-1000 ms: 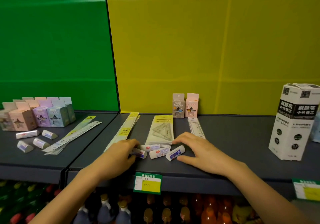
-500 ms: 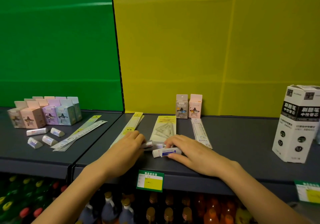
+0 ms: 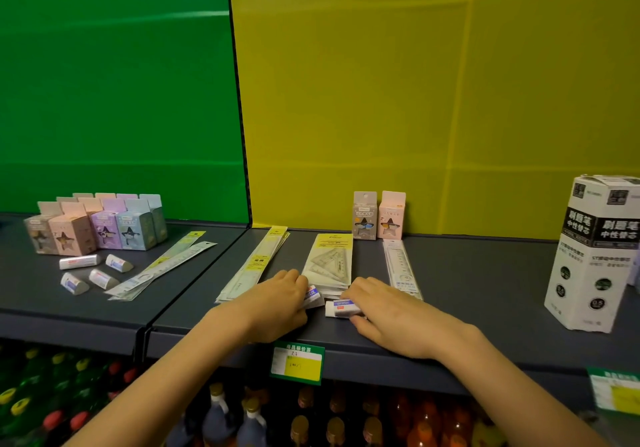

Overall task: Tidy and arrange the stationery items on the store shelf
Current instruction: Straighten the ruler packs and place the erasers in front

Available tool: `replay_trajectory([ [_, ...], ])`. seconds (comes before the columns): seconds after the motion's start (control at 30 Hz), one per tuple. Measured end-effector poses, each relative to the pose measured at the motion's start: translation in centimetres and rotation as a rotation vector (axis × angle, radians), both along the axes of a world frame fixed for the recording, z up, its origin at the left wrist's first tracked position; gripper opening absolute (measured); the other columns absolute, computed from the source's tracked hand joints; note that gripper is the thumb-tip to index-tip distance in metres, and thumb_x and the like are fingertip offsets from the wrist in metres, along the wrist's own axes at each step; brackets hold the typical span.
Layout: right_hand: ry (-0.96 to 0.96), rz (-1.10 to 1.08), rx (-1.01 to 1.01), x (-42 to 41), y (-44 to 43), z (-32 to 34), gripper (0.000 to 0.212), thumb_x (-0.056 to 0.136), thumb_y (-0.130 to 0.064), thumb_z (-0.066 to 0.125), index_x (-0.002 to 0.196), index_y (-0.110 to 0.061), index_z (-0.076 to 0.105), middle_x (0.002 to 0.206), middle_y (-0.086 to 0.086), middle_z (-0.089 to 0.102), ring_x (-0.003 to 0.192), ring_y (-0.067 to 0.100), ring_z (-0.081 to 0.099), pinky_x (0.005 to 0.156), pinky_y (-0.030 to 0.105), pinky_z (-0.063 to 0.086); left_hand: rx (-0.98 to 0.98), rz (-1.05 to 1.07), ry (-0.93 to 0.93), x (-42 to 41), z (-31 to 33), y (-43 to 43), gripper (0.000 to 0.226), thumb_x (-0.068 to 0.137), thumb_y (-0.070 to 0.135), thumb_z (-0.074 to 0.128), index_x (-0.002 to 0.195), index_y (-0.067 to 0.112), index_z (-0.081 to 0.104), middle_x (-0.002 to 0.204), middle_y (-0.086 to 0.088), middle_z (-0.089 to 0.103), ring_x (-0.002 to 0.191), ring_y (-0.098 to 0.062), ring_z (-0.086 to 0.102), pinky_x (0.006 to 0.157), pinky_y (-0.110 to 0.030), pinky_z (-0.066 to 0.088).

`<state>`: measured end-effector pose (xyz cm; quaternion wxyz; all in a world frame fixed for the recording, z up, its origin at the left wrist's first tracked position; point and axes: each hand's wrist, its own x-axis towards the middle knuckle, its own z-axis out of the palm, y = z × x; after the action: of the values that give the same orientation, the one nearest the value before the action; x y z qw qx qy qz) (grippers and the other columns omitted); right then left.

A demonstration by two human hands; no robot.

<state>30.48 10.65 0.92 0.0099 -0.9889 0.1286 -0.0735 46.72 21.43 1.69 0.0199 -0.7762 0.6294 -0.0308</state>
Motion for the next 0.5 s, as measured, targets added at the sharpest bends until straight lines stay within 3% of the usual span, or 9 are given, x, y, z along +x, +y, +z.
replay_trajectory([
  [0.07,0.001,-0.015,-0.032,0.2,0.2,-0.1,0.021,0.096,-0.026,0.036,0.108,-0.012,0.044,0.114,0.004,0.045,0.087,0.009,0.031,0.077,0.025,0.031,0.034,0.013,0.005,-0.3,0.2,-0.3,0.030,0.095,0.024,0.038,0.119,0.007,0.041,0.126,-0.012,0.044,0.113,-0.024,0.041,0.096,-0.030,0.034],
  [0.27,0.009,-0.042,0.019,-0.3,-0.2,-0.2,0.027,0.097,-0.025,0.034,0.119,-0.013,0.041,0.117,0.005,0.045,0.102,0.017,0.042,0.088,0.030,0.039,0.018,0.050,0.021,-0.5,-0.1,0.1,0.029,0.095,0.026,0.037,0.117,0.008,0.042,0.123,-0.011,0.045,0.107,-0.022,0.042,0.092,-0.029,0.035],
  [0.4,-0.028,-0.093,0.108,-1.3,-0.5,0.2,0.023,0.098,-0.030,0.032,0.115,-0.017,0.039,0.100,-0.002,0.040,0.088,0.016,0.044,0.076,0.028,0.037,-0.100,0.066,0.090,-0.9,-0.3,0.5,0.013,0.095,0.023,0.037,0.102,0.012,0.040,0.111,-0.010,0.048,0.085,-0.016,0.036,0.074,-0.024,0.029],
  [0.5,-0.160,-0.107,0.202,-1.3,-1.0,0.4,0.024,0.098,-0.030,0.032,0.118,-0.019,0.038,0.108,0.001,0.048,0.094,0.020,0.051,0.081,0.034,0.043,-0.215,0.095,0.211,-0.9,0.2,1.5,0.009,0.096,0.022,0.036,0.092,0.015,0.032,0.089,-0.006,0.047,0.075,-0.019,0.041,0.063,-0.027,0.026],
])
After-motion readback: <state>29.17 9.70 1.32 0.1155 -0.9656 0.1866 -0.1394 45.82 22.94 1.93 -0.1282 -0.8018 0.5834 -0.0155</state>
